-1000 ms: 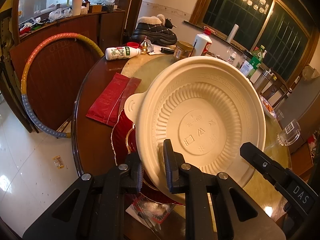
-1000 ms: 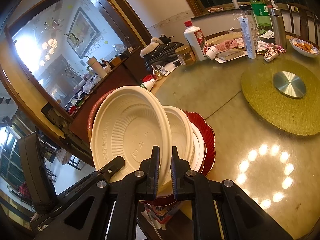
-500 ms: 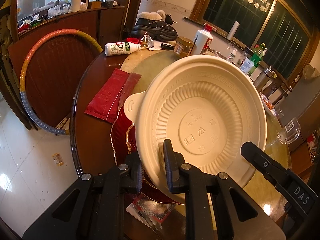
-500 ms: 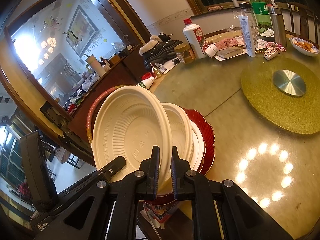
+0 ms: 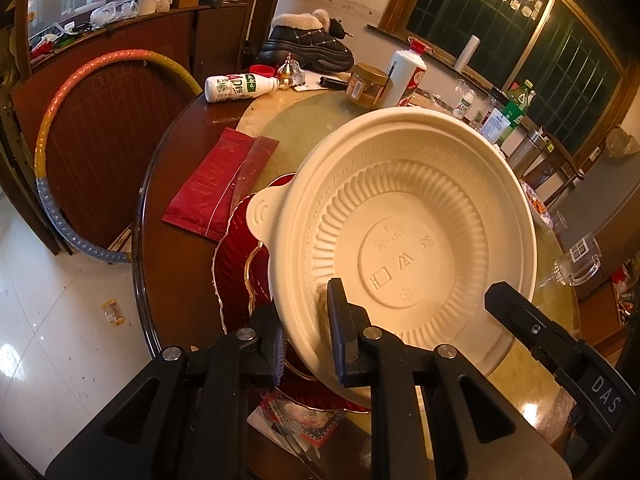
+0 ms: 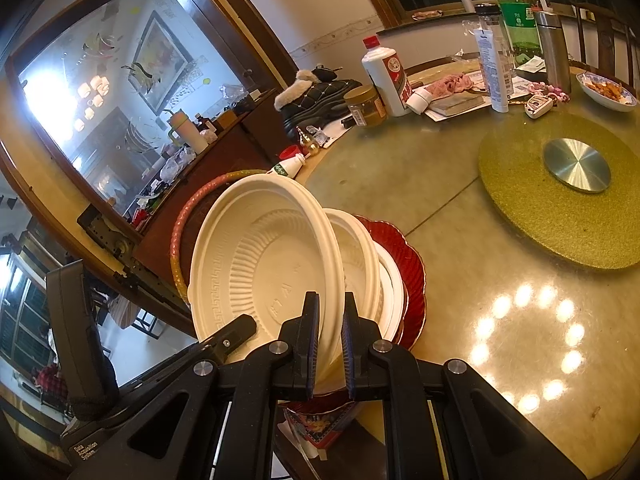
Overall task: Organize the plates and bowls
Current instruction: 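Lower both cream bowls into the bowls stacked on the red plates, then open both grippers to release the cream bowls onto the stack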
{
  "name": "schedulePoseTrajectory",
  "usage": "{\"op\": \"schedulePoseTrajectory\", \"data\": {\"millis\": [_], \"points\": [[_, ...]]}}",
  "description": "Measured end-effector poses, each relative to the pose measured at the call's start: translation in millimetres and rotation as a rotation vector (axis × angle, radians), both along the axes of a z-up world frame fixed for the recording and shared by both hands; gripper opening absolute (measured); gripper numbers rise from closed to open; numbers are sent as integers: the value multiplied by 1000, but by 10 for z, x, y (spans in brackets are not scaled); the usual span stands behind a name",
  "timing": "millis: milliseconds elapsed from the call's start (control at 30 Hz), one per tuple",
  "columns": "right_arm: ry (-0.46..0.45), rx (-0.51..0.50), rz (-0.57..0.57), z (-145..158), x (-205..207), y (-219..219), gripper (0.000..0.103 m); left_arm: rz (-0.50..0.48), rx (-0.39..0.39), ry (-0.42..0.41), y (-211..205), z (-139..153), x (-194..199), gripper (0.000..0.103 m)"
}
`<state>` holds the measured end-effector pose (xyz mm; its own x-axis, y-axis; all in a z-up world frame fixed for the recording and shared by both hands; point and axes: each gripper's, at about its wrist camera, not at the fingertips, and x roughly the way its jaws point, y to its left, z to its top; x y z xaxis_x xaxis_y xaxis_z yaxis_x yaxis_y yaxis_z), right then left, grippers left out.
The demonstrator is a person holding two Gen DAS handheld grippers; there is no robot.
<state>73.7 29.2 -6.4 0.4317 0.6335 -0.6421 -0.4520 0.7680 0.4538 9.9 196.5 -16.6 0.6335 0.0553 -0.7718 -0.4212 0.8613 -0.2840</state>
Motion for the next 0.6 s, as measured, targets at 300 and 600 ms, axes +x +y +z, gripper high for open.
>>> {"op": "schedulePoseTrajectory", "data": {"millis": [300,600], "points": [[25,1,6,-21,53,31,14,1,13,8,3,10,4,16],[49,25,-3,-30,141,17,14,7,33,-11,-11,45,9,16]]}}
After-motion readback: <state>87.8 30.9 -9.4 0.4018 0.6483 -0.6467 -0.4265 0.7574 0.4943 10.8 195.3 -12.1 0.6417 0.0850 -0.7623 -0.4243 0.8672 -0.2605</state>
